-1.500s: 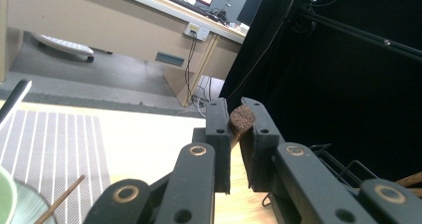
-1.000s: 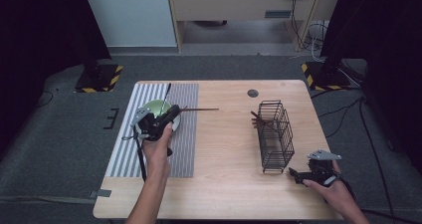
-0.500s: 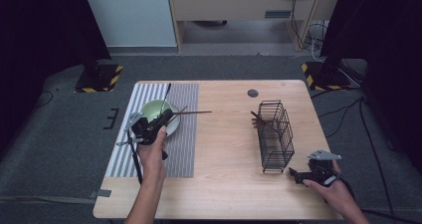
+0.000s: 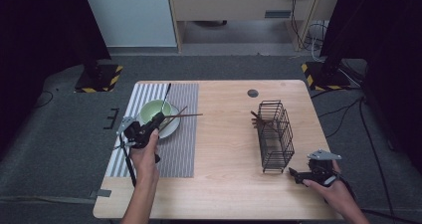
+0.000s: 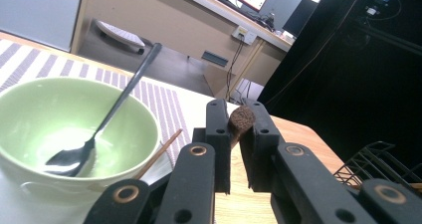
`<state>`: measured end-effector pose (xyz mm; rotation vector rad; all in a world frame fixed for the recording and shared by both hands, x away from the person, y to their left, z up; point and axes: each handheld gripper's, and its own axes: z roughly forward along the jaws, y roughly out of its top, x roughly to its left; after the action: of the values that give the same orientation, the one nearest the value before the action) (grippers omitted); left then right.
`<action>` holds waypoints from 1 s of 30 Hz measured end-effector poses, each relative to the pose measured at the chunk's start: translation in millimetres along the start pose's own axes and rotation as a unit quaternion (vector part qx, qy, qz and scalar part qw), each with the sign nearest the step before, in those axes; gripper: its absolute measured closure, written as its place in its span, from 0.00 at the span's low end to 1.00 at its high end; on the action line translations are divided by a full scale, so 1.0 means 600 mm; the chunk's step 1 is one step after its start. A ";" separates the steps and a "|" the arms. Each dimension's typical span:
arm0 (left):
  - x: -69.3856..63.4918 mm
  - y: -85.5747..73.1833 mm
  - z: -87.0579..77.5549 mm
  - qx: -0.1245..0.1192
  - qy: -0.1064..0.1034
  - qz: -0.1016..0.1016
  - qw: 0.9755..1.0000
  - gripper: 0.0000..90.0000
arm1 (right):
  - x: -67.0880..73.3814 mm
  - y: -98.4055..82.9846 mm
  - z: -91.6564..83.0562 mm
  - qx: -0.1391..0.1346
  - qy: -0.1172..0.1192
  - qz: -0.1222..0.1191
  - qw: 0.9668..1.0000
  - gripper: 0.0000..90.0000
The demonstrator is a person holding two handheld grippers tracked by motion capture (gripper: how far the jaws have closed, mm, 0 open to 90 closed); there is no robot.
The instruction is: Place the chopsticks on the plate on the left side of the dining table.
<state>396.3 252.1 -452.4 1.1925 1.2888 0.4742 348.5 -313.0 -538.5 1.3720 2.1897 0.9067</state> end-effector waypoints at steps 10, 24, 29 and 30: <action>0.013 0.007 -0.011 0.001 0.015 0.026 1.000 0.92 | 0.000 0.000 0.000 0.000 0.000 0.000 1.000 0.00; 0.023 0.006 -0.012 0.001 0.023 0.031 0.999 0.92 | 0.000 0.000 0.000 0.000 0.000 0.001 1.000 0.00; 0.031 0.006 -0.016 -0.004 0.028 0.027 0.999 0.92 | 0.000 0.000 0.000 0.000 0.000 0.000 1.000 0.00; 0.033 0.006 -0.016 -0.004 0.029 0.027 0.999 0.92 | 0.000 0.000 0.000 0.000 0.000 0.001 1.000 0.00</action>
<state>394.6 273.7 -457.1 1.2162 1.3057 0.5571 348.5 -312.8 -538.5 1.3740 2.1879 0.9076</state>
